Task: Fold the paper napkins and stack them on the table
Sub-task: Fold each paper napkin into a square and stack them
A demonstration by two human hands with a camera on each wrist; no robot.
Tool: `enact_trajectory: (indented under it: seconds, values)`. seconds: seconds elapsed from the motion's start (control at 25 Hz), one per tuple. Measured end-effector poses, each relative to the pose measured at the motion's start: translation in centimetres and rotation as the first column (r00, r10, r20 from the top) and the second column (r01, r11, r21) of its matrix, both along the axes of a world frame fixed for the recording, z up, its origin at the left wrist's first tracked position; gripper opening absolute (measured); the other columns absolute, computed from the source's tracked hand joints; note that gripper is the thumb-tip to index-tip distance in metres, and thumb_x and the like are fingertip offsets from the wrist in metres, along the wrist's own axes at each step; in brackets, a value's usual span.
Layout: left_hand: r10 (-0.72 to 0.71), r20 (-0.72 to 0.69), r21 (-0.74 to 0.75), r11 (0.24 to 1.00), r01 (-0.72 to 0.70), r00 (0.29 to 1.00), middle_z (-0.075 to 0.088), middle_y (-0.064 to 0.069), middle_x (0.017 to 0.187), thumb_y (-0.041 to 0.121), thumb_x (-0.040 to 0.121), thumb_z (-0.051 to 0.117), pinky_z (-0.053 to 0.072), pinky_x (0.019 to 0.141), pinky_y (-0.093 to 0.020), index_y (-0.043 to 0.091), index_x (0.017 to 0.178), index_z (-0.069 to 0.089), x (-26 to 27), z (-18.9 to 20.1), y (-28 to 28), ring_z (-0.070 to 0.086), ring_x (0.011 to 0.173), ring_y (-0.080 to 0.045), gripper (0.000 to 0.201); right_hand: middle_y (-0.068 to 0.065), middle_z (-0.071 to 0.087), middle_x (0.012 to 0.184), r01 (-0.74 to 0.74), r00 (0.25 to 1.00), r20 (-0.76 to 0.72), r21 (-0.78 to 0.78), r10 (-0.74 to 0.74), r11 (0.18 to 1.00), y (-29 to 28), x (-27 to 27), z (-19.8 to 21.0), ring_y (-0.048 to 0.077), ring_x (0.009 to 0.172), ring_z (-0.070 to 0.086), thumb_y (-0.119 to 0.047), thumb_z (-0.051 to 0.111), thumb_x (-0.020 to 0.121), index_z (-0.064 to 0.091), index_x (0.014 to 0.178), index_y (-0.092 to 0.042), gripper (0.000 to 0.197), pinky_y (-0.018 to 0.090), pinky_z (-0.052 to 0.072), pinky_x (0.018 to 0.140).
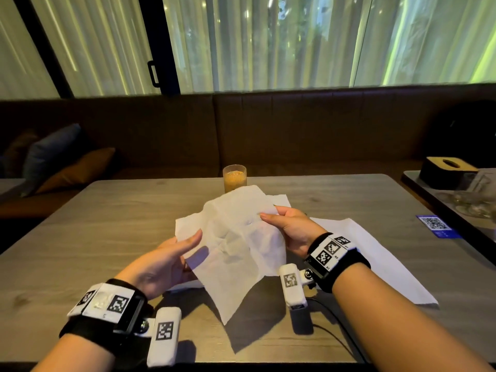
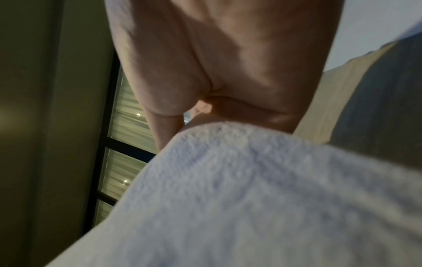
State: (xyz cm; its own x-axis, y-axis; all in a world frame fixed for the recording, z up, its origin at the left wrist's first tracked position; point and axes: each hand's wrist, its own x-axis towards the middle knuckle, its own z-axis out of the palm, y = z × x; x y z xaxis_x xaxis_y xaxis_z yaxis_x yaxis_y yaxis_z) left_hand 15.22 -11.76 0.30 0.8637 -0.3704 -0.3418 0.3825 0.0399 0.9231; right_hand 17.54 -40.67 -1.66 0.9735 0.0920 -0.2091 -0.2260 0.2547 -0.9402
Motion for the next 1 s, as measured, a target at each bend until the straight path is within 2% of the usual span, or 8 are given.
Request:
enact_trajectory:
  seconds: [0.08,0.16,0.24,0.32,0.52,0.8,0.92,1.0]
  values:
    - [0.014,0.006,-0.050,0.999,-0.013,1.000,0.074,-0.014,0.126,0.036,0.053,0.101,0.056,0.096,-0.047,0.013,0.130,0.067,-0.4,-0.9,0.2,0.074,0.106,-0.026,0.088,0.016,0.077,0.117,0.003,1.000,-0.006,-0.025,-0.003,1.000,-0.2,0.0,0.4,0.030,0.105,0.075,-0.012,0.069,0.096,0.072,0.120,-0.004,0.025,0.043,0.059,0.093]
    - [0.051,0.047,-0.063,0.997,-0.048,0.998,0.075,-0.013,0.124,0.020,0.067,0.093,0.061,0.088,-0.040,0.012,0.132,0.065,-0.6,-1.2,0.3,0.075,0.104,-0.024,0.071,0.015,0.079,0.112,-0.008,1.000,-0.015,-0.051,0.007,0.999,-0.3,-0.1,0.9,0.027,0.099,0.077,-0.013,0.068,0.097,0.074,0.115,-0.007,0.020,0.042,0.059,0.092]
    - [0.061,0.076,-0.053,0.997,-0.057,0.995,0.074,-0.014,0.125,0.003,0.082,0.076,0.060,0.089,-0.040,0.012,0.133,0.065,-0.8,-1.0,0.1,0.073,0.111,-0.028,0.053,0.014,0.079,0.109,-0.012,1.000,-0.019,-0.087,0.010,0.996,-0.3,-0.1,1.3,0.027,0.097,0.077,-0.013,0.068,0.097,0.074,0.114,-0.007,0.019,0.045,0.058,0.097]
    - [0.021,0.112,-0.016,1.000,-0.019,0.993,0.074,-0.014,0.125,-0.004,0.086,0.071,0.060,0.092,-0.040,0.011,0.132,0.065,-0.8,-0.7,0.2,0.072,0.115,-0.030,0.049,0.015,0.079,0.109,-0.018,1.000,-0.025,-0.119,0.015,0.993,-0.4,-0.2,1.5,0.028,0.099,0.077,-0.013,0.068,0.097,0.074,0.115,-0.006,0.020,0.047,0.057,0.099]
    - [-0.046,0.296,0.172,0.985,-0.006,0.954,0.077,-0.004,0.122,0.000,0.085,0.076,0.059,0.092,-0.041,0.017,0.134,0.062,0.0,1.2,0.7,0.072,0.115,-0.025,0.053,0.011,0.079,0.114,-0.066,0.998,-0.016,-0.188,0.064,0.980,-0.5,-0.5,2.3,0.027,0.107,0.074,-0.014,0.068,0.098,0.072,0.123,-0.008,0.027,0.041,0.060,0.089]
    - [-0.010,0.471,0.069,0.997,-0.025,0.882,0.073,0.004,0.128,-0.002,0.088,0.072,0.062,0.086,-0.030,0.023,0.137,0.057,0.7,3.7,2.1,0.071,0.116,-0.015,0.057,0.021,0.070,0.130,-0.178,0.974,0.127,-0.102,0.190,0.979,-1.6,-1.2,5.1,0.035,0.116,0.069,-0.002,0.061,0.098,0.064,0.135,-0.002,0.037,0.048,0.056,0.101]
    - [0.000,0.519,0.045,0.999,-0.028,0.855,0.073,0.001,0.129,0.001,0.087,0.071,0.061,0.089,-0.031,0.020,0.137,0.060,0.8,3.6,2.5,0.070,0.118,-0.017,0.054,0.023,0.070,0.128,-0.206,0.960,0.172,-0.092,0.219,0.974,-1.9,-1.7,5.6,0.035,0.112,0.070,0.005,0.058,0.098,0.063,0.134,0.003,0.036,0.045,0.060,0.095]
    - [0.031,0.535,0.032,0.998,-0.057,0.844,0.076,-0.001,0.122,0.002,0.087,0.072,0.062,0.084,-0.028,0.016,0.128,0.066,0.8,3.2,2.6,0.072,0.114,-0.021,0.044,0.022,0.074,0.117,-0.205,0.955,0.190,-0.129,0.227,0.970,-1.9,-1.9,5.7,0.031,0.102,0.073,0.012,0.053,0.096,0.068,0.124,0.006,0.032,0.041,0.062,0.088]
